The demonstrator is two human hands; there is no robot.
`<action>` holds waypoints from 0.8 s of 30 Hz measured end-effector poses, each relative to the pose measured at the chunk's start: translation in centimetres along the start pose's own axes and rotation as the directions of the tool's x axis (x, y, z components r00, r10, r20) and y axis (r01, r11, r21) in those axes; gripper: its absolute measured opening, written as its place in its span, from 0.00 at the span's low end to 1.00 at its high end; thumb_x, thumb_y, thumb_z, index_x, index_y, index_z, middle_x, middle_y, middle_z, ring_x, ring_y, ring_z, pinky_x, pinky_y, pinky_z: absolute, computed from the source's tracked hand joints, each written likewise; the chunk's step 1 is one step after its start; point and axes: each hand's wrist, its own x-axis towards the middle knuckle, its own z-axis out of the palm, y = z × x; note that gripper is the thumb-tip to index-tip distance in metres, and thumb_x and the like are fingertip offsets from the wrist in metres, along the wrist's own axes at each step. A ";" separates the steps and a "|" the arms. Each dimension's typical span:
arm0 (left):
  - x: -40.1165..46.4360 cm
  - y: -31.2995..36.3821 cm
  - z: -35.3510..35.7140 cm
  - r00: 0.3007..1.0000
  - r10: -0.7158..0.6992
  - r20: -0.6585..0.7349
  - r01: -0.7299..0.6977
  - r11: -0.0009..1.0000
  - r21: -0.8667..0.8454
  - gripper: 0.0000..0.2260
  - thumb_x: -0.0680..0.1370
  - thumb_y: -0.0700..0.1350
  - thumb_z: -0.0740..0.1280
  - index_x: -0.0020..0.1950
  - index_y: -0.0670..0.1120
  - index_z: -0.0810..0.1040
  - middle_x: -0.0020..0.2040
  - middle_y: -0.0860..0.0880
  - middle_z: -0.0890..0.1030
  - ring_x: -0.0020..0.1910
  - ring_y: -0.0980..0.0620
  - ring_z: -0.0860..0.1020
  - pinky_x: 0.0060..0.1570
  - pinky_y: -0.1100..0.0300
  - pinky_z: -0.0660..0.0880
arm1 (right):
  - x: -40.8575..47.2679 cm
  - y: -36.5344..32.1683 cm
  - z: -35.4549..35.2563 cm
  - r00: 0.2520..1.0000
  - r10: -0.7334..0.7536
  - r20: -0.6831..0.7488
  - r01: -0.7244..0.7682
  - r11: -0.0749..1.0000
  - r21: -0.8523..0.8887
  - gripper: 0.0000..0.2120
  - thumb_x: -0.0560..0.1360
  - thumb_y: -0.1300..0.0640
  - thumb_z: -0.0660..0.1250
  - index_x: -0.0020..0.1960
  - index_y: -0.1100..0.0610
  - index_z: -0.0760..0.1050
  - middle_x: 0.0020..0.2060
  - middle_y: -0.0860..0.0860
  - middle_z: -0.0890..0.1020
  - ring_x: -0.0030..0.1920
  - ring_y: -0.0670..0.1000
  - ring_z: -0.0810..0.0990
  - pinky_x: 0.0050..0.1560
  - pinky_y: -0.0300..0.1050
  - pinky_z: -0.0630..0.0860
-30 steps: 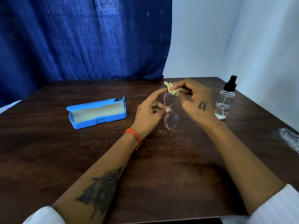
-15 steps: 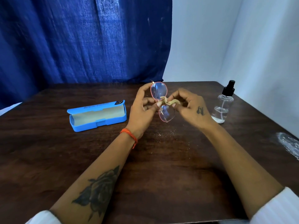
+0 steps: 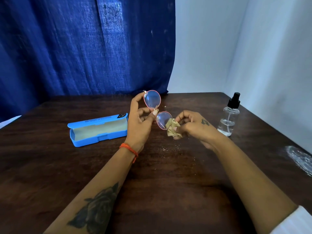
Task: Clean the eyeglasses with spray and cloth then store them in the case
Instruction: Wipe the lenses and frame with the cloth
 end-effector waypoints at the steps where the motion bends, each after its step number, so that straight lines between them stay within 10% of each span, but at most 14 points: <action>1: 0.0 0.0 0.0 1.000 -0.004 -0.011 0.004 1.000 -0.023 0.26 0.73 0.31 0.66 0.59 0.59 0.66 0.56 0.39 0.77 0.50 0.52 0.77 0.55 0.53 0.76 | -0.1 0.0 -0.2 0.999 0.020 0.031 -0.021 1.000 0.023 0.10 0.71 0.75 0.65 0.41 0.61 0.73 0.37 0.57 0.80 0.28 0.45 0.82 0.24 0.33 0.73; 8: 0.0 0.1 -0.3 0.990 -0.140 0.021 0.140 0.954 -0.266 0.22 0.74 0.33 0.66 0.58 0.57 0.68 0.36 0.53 0.81 0.38 0.56 0.79 0.45 0.56 0.75 | 0.5 0.5 -1.6 0.989 -0.111 -0.094 0.111 0.994 -0.007 0.11 0.69 0.74 0.68 0.43 0.60 0.75 0.39 0.55 0.82 0.38 0.50 0.82 0.33 0.38 0.80; 14: 0.3 0.2 -0.6 0.974 -0.200 0.103 0.224 0.898 -0.378 0.22 0.75 0.32 0.63 0.62 0.55 0.68 0.35 0.53 0.82 0.39 0.56 0.79 0.51 0.51 0.75 | 0.0 0.8 -0.8 0.952 -0.188 0.241 0.210 0.975 -0.071 0.19 0.69 0.72 0.69 0.55 0.55 0.77 0.46 0.46 0.83 0.46 0.40 0.80 0.46 0.33 0.75; 24: 0.5 0.1 -1.0 0.967 -0.199 0.158 0.244 0.901 -0.360 0.22 0.75 0.33 0.63 0.61 0.57 0.69 0.37 0.53 0.82 0.38 0.57 0.80 0.44 0.57 0.79 | 0.9 1.9 -0.3 0.881 -0.389 0.268 0.472 0.705 -0.529 0.07 0.71 0.63 0.70 0.47 0.54 0.81 0.43 0.44 0.75 0.46 0.32 0.70 0.45 0.23 0.63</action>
